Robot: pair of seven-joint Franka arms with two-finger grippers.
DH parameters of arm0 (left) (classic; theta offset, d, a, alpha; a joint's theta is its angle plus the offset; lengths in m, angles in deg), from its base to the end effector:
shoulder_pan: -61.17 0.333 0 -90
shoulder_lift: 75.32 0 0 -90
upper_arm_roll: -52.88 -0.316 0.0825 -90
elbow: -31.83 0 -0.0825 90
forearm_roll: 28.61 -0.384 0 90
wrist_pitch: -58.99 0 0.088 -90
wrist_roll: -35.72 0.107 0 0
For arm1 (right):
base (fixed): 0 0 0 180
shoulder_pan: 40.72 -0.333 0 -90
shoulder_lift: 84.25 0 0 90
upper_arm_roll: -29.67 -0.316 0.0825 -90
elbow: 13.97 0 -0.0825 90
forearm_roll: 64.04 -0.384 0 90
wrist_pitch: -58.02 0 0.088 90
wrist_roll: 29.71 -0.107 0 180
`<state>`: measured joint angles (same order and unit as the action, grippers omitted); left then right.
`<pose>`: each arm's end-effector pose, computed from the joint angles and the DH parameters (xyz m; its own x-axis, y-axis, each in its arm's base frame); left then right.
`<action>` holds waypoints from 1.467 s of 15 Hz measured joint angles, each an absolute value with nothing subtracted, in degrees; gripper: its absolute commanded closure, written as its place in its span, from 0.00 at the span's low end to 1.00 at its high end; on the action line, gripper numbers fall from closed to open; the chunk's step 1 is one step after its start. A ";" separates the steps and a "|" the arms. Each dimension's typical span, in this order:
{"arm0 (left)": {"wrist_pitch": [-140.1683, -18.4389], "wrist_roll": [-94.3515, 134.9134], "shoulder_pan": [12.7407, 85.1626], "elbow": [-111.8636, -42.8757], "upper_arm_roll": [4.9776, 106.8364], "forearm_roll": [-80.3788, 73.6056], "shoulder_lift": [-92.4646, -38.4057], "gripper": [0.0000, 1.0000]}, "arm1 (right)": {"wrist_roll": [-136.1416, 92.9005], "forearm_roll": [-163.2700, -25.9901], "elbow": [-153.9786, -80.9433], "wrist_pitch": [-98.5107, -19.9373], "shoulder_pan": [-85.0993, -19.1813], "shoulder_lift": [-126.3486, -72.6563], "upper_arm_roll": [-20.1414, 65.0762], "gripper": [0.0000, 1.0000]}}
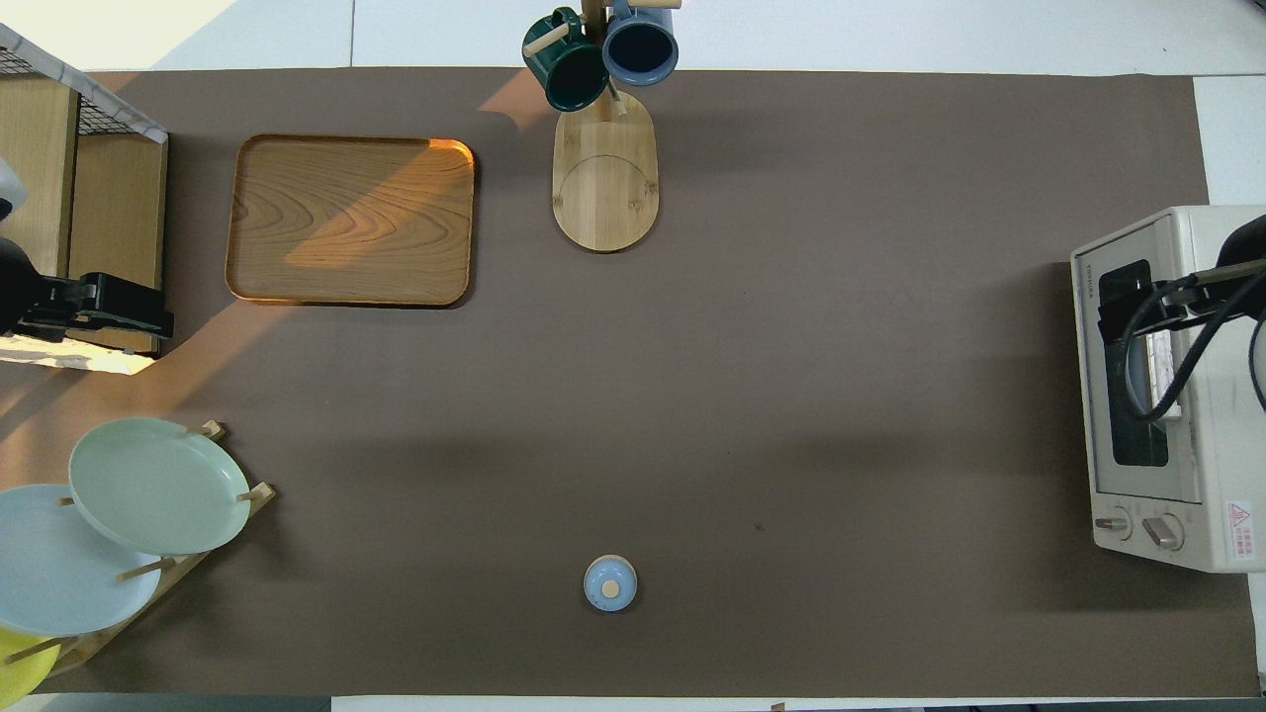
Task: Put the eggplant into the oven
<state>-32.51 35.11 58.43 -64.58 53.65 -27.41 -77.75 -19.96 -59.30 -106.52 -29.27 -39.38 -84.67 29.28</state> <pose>0.5400 -0.0355 0.5972 0.9978 -0.0500 -0.0435 -0.0491 -0.9986 0.0199 0.5493 -0.0183 0.5961 0.9826 0.1487 -0.1114 0.1564 -0.9856 0.0645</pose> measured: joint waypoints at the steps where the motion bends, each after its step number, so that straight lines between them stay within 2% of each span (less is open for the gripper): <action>1: -32.51 35.11 58.43 -64.58 53.65 -27.41 -77.75 0.00 | -20.03 -59.30 -106.52 -29.27 -39.38 -84.44 29.33 0.00; 22: -32.51 35.11 58.43 -64.58 53.65 -27.41 -77.75 0.00 | -23.43 -60.91 -106.59 -28.87 -39.57 -83.14 30.01 0.00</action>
<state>-32.51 35.11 58.43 -64.58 53.65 -27.41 -77.75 -23.43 -60.91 -106.59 -28.87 -39.57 -83.14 30.01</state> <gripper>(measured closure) 0.000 0.000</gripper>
